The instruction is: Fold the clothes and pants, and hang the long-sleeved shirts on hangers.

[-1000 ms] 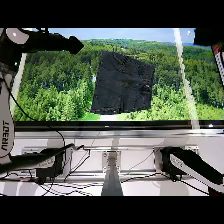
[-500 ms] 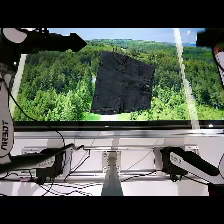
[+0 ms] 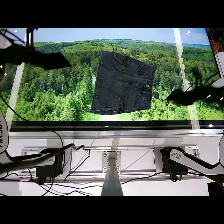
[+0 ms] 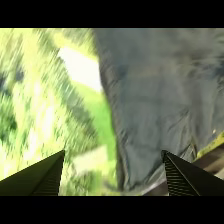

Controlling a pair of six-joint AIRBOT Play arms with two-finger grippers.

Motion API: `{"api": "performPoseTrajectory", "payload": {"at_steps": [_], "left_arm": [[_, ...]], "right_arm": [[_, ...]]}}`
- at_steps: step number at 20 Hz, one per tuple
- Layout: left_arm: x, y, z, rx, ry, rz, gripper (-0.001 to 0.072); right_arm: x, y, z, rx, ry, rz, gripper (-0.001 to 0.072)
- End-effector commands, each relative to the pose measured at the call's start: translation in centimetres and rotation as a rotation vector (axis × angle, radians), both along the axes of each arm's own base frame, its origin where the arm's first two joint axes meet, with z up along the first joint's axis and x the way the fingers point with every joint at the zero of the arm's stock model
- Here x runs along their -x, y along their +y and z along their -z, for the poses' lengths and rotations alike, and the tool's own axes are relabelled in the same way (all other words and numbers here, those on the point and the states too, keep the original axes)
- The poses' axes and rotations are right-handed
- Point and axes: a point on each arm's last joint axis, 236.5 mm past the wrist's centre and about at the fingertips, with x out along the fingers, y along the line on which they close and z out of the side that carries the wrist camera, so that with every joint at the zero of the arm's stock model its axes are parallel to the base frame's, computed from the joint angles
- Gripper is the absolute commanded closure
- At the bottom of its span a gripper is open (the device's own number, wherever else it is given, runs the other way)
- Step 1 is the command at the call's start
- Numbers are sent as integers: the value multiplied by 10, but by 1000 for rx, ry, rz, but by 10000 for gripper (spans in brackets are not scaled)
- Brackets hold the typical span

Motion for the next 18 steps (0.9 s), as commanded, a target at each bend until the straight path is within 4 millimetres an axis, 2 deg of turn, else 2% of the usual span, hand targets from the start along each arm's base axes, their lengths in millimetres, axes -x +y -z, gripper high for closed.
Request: {"api": "performPoseTrajectory", "payload": {"at_steps": [1, 2, 3, 4, 5, 8, 9, 10, 11, 12, 13, 14, 15, 17, 18], "left_arm": [[33, 4, 41, 118, 157, -55, 37], [42, -1, 50, 155, 169, -61, 38], [51, -4, 61, 172, 173, -79, 78], [62, -3, 77, 161, 176, -108, 178], [73, -2, 90, 149, 176, -136, 246], [111, -7, 128, 143, 244, -199, 251], [125, -11, 140, 147, 286, -197, 236], [137, -14, 150, 148, 319, -187, 100], [145, -19, 159, 150, 343, -184, 1], [151, -24, 165, 155, 359, -178, 3], [154, -31, 170, 160, 371, -167, 4], [155, -40, 174, 163, 384, -152, 4], [157, -50, 178, 169, 399, -138, 5], [158, -70, 190, 168, 417, -126, 8], [156, -76, 196, 165, 416, -135, 8]], "right_arm": [[14, 42, 39, -139, 25, 113, 204], [13, 48, 43, -148, 34, 107, 204], [10, 56, 46, -165, 43, 104, 204], [6, 63, 48, -186, 50, 112, 204], [3, 69, 52, -201, 58, 118, 204], [-6, 78, 61, -202, 54, 99, 205], [-11, 77, 62, -195, 46, 101, 206], [-18, 75, 62, -184, 30, 111, 207], [-23, 73, 61, -180, 16, 124, 209], [-24, 71, 62, -171, 9, 125, 236], [-25, 70, 63, -166, 6, 122, 306], [-24, 70, 63, -163, -4, 106, 340], [-24, 70, 63, -159, -8, 97, 343], [-24, 70, 63, -154, -20, 81, 513], [-25, 69, 64, -151, -23, 84, 512]]}}
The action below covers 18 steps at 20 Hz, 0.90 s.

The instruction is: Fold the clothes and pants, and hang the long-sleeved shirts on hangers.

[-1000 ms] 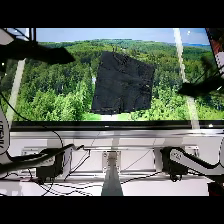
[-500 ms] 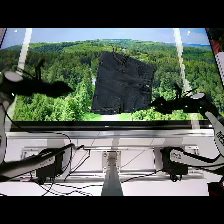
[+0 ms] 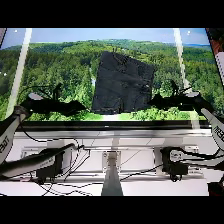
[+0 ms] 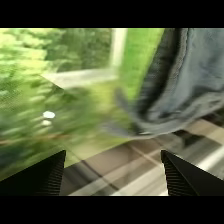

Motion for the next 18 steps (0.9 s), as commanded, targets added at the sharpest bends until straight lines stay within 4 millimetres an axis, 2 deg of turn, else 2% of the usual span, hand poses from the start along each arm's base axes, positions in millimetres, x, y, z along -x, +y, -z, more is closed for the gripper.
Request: {"api": "performPoseTrajectory", "payload": {"at_steps": [1, 3, 6, 9, 10, 11, 14, 17, 18], "left_arm": [[-2, -23, 24, -20, 11, -20, 9], [-9, -36, 25, 4, -21, -26, 16], [-8, -53, 24, 26, -53, 28, 111], [-11, -55, 20, 23, -72, 51, 137], [-16, -55, 19, 17, -85, 46, 197], [-23, -52, 20, -2, -105, 29, 228], [-38, -44, 27, -56, -149, -7, 242], [-34, -44, 32, -105, -186, 68, 408], [-32, -45, 33, -121, -199, 104, 415]], "right_arm": [[-3, -1, 0, 8, -19, -5, 501], [-4, -1, 0, 9, -20, -4, 496], [-4, -1, 0, 8, -20, -4, 496], [0, 4, -3, -16, -8, -15, 496], [1, 6, -4, -23, -4, -20, 496], [2, 6, -4, -26, -3, -22, 496], [2, 7, -5, -32, -3, -19, 496], [0, 12, -8, -53, -6, -14, 497], [1, 18, -8, -54, -6, -31, 497]]}}
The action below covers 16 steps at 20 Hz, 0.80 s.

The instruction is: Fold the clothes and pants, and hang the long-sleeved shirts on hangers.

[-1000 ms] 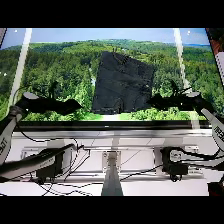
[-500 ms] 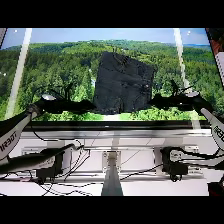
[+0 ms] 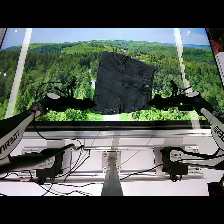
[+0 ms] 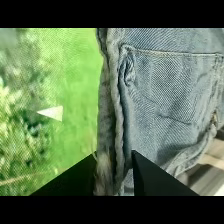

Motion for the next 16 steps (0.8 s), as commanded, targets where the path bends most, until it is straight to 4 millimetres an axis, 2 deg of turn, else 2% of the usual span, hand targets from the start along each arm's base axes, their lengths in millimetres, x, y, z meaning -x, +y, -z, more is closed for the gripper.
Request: {"api": "performPoseTrajectory", "payload": {"at_steps": [1, 3, 4, 5, 6, 8, 9, 11, 12, 14, 16], "left_arm": [[1, 1, 5, -70, -50, 88, 437], [0, 3, 6, -102, -73, 130, 587], [-2, 5, 5, -113, -84, 142, 658], [-7, 6, 1, -116, -99, 142, 659], [-15, 6, -5, -118, -124, 146, 659], [-36, 6, -28, -139, -216, 175, 660], [-48, 6, -45, -153, -274, 196, 660], [-70, 12, -95, -207, -414, 224, 660], [-80, 18, -129, -244, -499, 216, 660], [-90, 33, -213, -324, -720, 195, 660], [-78, 50, -309, -397, -974, 159, 660]], "right_arm": [[2, 17, -4, -24, 0, -34, 497], [5, 34, -6, -20, -15, -99, 519], [4, 41, -10, -18, -38, -135, 625], [-1, 46, -17, -15, -66, -164, 669], [-7, 52, -27, -17, -101, -197, 669], [-18, 65, -61, -44, -178, -284, 670], [-21, 75, -86, -67, -232, -361, 670], [-19, 95, -139, -101, -347, -516, 670], [-19, 104, -170, -100, -419, -573, 670], [-20, 120, -231, -65, -595, -634, 670], [-14, 133, -300, -20, -809, -652, 670]]}}
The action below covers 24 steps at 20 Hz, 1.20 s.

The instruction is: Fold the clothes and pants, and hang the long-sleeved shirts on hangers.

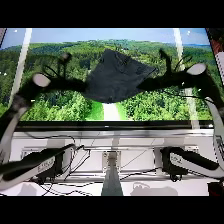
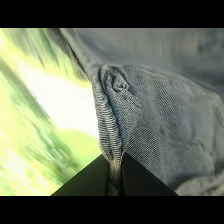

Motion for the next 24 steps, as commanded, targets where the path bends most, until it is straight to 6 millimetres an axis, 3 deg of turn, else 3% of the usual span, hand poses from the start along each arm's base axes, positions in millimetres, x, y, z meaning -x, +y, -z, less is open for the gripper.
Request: {"api": "performPoseTrajectory", "payload": {"at_steps": [1, 3, 5, 7, 8, 9, 10, 12, 17, 19, 21, 22, 24], "left_arm": [[21, 35, -156, -91, -437, -49, 660], [63, 60, -248, -88, -739, -126, 660], [114, 82, -315, -59, -967, -202, 660], [150, 98, -345, 53, -1032, -290, 661], [156, 107, -343, 72, -1009, -333, 661], [152, 115, -329, 68, -949, -374, 661], [139, 122, -303, 48, -846, -416, 661], [104, 121, -229, -14, -589, -441, 661], [13, 69, -21, -38, 22, -383, 658], [-18, 51, 38, 20, 152, -412, 658], [-35, 43, 71, 19, 227, -402, 658], [-39, 40, 77, -7, 244, -373, 658], [-37, 38, 76, -24, 277, -345, 658]], "right_arm": [[24, 26, -123, -36, -339, -68, 669], [45, 31, -193, -97, -495, -9, 669], [68, 29, -253, -204, -576, 93, 669], [89, 24, -289, -305, -590, 176, 670], [95, 24, -293, -319, -580, 185, 670], [96, 24, -289, -324, -545, 196, 670], [89, 23, -277, -323, -485, 223, 670], [65, 23, -228, -282, -335, 279, 670], [-15, 23, -40, -193, 75, 522, 670], [-49, 11, 22, -135, 146, 631, 669], [-80, -11, 62, -97, 192, 721, 670], [-90, -25, 76, -78, 211, 749, 669], [-92, -49, 94, -25, 256, 747, 669]]}}
